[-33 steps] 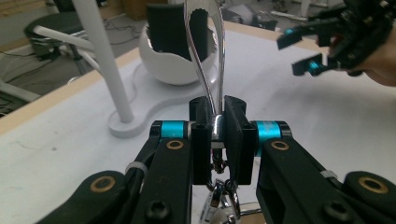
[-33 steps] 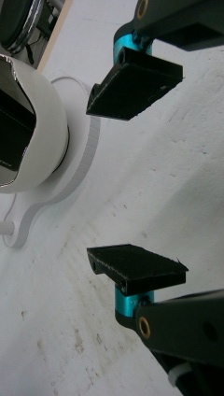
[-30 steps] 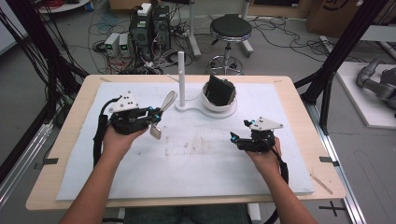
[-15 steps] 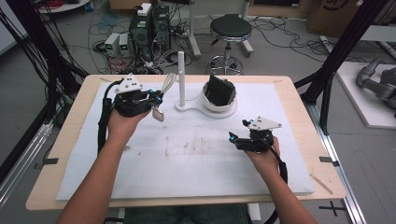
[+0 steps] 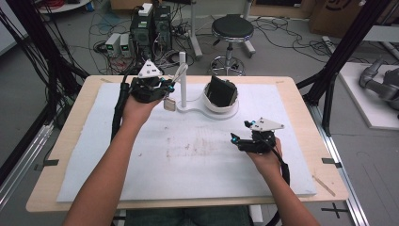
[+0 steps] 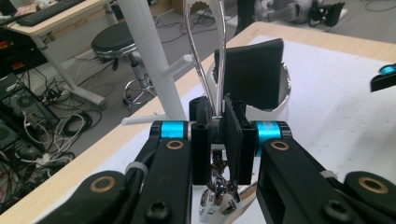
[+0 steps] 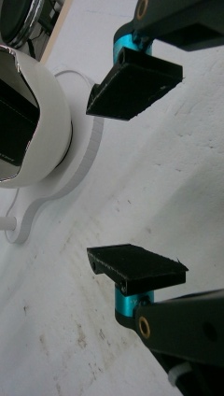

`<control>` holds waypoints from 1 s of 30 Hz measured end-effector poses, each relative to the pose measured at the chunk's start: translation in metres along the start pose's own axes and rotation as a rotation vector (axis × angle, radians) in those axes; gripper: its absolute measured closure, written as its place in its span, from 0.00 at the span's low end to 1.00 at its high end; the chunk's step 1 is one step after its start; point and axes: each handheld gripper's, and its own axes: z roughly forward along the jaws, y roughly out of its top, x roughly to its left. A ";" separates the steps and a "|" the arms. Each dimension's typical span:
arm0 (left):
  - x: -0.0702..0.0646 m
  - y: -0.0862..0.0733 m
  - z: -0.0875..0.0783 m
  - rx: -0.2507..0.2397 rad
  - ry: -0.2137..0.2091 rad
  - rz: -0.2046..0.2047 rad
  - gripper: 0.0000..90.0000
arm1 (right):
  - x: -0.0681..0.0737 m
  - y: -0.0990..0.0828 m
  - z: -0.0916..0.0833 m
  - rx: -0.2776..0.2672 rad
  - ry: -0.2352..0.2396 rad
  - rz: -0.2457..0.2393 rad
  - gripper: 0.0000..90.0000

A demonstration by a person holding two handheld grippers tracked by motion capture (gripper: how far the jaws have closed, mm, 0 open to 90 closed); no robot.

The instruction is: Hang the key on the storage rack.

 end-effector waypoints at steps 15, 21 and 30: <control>0.002 -0.001 0.025 0.073 0.053 0.007 0.90 | -0.002 -0.001 0.001 0.003 0.010 0.006 0.31; 0.004 -0.005 0.034 0.099 0.066 0.004 0.90 | -0.001 -0.001 0.002 0.005 0.013 0.008 0.30; 0.006 -0.013 0.043 0.126 0.077 -0.011 0.90 | -0.002 -0.001 0.002 0.003 0.016 0.009 0.31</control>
